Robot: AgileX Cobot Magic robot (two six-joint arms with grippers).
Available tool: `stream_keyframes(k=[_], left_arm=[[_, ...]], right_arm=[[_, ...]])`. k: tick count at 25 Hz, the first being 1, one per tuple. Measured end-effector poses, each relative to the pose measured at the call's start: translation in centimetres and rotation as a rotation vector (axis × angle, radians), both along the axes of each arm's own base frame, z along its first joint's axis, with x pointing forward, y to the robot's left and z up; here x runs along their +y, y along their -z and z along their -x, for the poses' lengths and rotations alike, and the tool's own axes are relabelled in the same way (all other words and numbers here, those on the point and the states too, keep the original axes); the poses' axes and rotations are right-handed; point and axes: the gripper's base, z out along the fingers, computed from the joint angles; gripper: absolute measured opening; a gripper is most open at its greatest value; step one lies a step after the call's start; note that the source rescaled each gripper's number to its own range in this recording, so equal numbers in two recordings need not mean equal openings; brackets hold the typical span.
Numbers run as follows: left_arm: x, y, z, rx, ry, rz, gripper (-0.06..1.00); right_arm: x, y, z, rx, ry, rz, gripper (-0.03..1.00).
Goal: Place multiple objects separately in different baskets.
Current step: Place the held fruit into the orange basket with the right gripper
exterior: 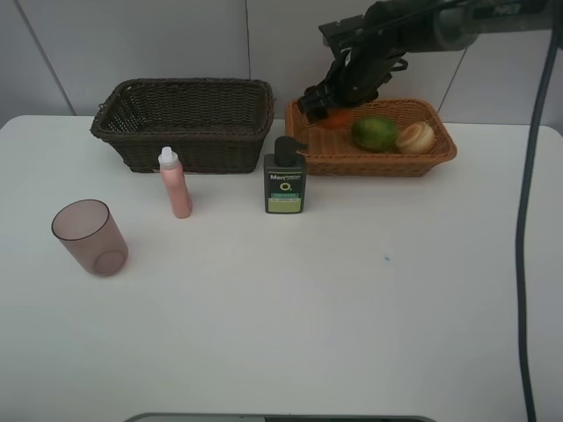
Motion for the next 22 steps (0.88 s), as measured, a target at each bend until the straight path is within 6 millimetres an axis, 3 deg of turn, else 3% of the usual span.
stream_keyframes(k=[6,13,14,18,22], left_arm=[[0.0,0.0,0.0,0.000,0.000,0.000,1.00],[0.0,0.0,0.0,0.000,0.000,0.000,1.00],[0.0,0.0,0.0,0.000,0.000,0.000,1.00],[0.0,0.0,0.0,0.000,0.000,0.000,1.00],[0.0,0.0,0.0,0.000,0.000,0.000,1.00]], right_arm=[[0.1,1.7,-0.1,0.028,-0.001,0.011,0.55],[0.1,1.8,-0.2,0.021,-0.002,0.007,0.55],[0.1,1.8,-0.2,0.021,-0.002,0.007,0.58],[0.1,1.5,-0.2,0.012,-0.003,0.003,0.90],[0.1,0.2,-0.2,-0.015,-0.003,-0.007,0.99]])
